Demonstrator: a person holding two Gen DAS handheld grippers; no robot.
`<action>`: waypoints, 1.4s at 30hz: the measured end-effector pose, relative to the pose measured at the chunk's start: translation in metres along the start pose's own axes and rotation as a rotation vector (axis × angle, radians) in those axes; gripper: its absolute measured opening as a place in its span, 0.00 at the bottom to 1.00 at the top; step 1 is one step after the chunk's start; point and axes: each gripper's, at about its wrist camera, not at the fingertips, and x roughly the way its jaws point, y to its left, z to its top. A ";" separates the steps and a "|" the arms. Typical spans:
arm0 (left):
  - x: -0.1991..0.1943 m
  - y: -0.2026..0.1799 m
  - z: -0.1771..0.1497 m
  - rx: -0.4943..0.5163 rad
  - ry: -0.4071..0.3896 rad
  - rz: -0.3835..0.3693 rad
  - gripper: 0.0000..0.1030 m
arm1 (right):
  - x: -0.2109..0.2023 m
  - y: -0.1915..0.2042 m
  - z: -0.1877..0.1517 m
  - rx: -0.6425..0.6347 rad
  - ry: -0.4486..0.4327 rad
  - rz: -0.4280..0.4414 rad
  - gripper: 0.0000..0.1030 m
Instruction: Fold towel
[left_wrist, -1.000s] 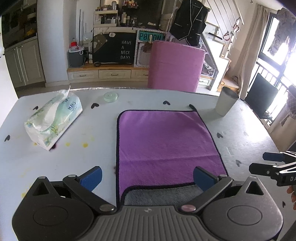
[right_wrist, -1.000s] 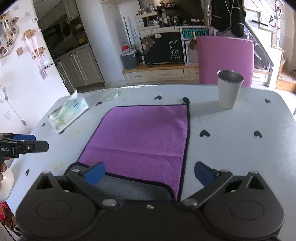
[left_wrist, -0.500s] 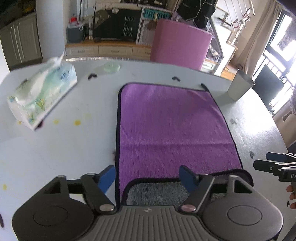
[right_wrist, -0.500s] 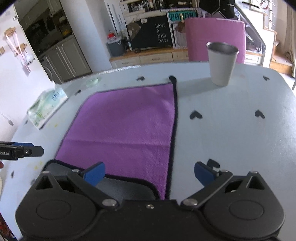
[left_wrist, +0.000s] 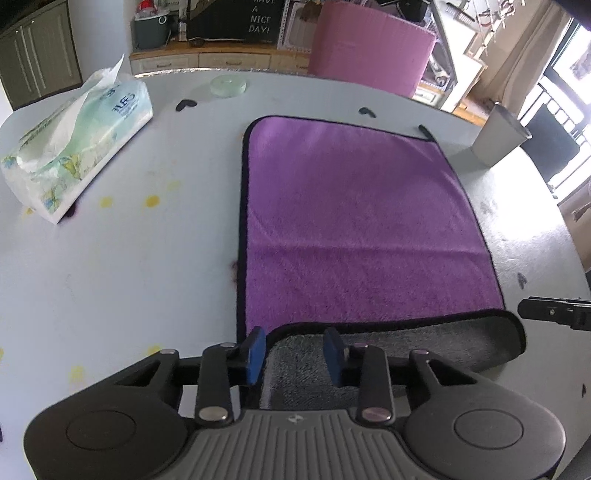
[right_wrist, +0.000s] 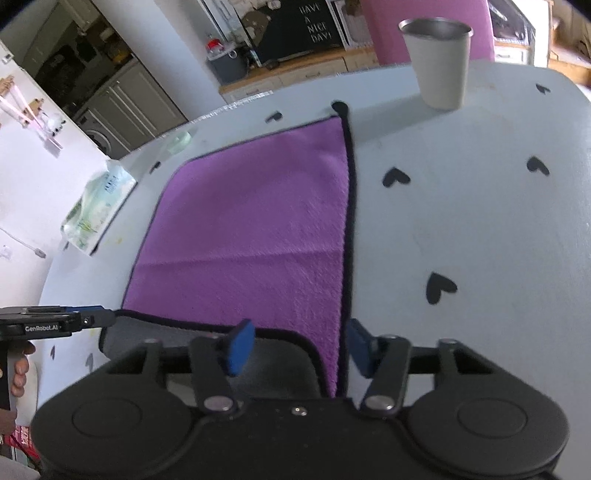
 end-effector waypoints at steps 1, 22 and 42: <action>0.001 0.001 0.000 -0.001 0.002 0.006 0.34 | 0.002 -0.001 0.000 0.000 0.009 -0.002 0.48; 0.011 0.010 -0.006 -0.003 0.076 0.033 0.10 | 0.017 0.003 -0.007 -0.083 0.123 -0.011 0.12; -0.022 0.010 0.008 -0.012 -0.046 -0.016 0.05 | -0.012 0.014 0.001 -0.125 0.021 -0.025 0.04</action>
